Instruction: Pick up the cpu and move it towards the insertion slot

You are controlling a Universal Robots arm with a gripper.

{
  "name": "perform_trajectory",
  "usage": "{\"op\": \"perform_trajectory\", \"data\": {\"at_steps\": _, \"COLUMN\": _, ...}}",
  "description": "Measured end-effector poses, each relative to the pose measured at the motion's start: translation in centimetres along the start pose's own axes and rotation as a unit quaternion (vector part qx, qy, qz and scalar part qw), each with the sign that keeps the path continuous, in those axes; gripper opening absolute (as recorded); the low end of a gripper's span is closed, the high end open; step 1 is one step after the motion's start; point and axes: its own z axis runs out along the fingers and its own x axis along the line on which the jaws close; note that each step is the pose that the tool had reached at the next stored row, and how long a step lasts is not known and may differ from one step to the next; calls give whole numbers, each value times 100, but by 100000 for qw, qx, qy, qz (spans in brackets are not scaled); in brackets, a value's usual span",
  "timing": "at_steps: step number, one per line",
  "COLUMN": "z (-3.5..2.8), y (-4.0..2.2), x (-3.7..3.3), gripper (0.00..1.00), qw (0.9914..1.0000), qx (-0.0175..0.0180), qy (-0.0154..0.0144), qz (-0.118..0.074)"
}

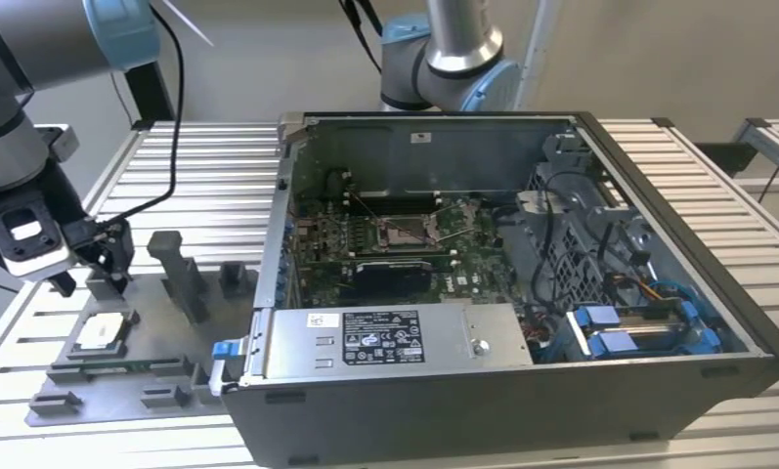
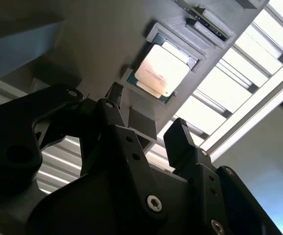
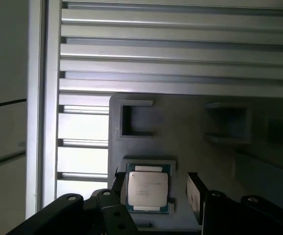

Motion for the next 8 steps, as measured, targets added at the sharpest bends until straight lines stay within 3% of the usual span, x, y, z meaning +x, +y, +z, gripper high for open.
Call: {"op": "perform_trajectory", "data": {"at_steps": 8, "z": 54, "y": -2, "x": 29, "gripper": 100, "qw": 100000, "qx": 6, "qy": 13, "qz": -5}}
